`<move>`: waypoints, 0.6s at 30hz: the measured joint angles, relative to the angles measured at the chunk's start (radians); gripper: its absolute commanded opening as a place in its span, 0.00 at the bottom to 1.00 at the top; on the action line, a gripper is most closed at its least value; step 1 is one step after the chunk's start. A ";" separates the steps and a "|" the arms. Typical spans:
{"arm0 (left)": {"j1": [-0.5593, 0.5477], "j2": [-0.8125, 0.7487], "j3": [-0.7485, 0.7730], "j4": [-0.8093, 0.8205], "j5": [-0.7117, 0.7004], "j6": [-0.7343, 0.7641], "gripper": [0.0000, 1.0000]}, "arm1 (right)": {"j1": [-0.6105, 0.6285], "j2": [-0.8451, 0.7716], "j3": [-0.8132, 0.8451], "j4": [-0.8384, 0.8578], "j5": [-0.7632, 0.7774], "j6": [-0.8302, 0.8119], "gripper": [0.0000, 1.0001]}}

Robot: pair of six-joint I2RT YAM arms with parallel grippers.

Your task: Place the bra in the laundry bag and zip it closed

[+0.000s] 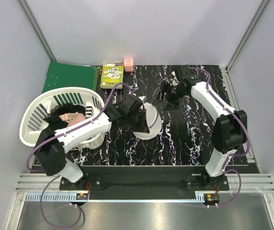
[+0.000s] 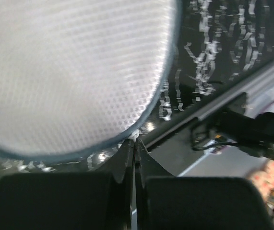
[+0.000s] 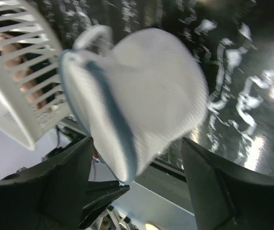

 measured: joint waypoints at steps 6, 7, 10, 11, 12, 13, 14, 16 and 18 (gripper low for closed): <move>-0.019 0.060 0.003 0.105 0.064 -0.097 0.00 | 0.008 -0.199 -0.123 -0.119 0.148 -0.006 0.86; -0.019 0.063 0.003 0.113 0.069 -0.105 0.00 | 0.007 -0.254 -0.166 -0.111 0.136 0.016 0.85; -0.021 0.065 0.003 0.129 0.081 -0.123 0.00 | 0.014 -0.398 -0.313 -0.050 0.085 0.099 0.82; -0.021 0.065 0.003 0.136 0.085 -0.127 0.00 | 0.021 -0.421 -0.348 -0.032 0.071 0.124 0.81; -0.022 0.065 0.003 0.140 0.087 -0.130 0.00 | 0.030 -0.428 -0.372 -0.014 0.059 0.146 0.79; -0.022 0.065 0.003 0.142 0.089 -0.131 0.00 | 0.040 -0.422 -0.385 0.004 0.048 0.164 0.77; -0.022 0.065 0.003 0.145 0.091 -0.133 0.00 | 0.050 -0.407 -0.388 0.022 0.036 0.178 0.75; -0.023 0.065 0.002 0.150 0.094 -0.137 0.00 | 0.069 -0.371 -0.388 0.064 0.024 0.196 0.66; -0.023 0.065 0.002 0.153 0.097 -0.140 0.00 | 0.088 -0.336 -0.390 0.106 0.014 0.211 0.57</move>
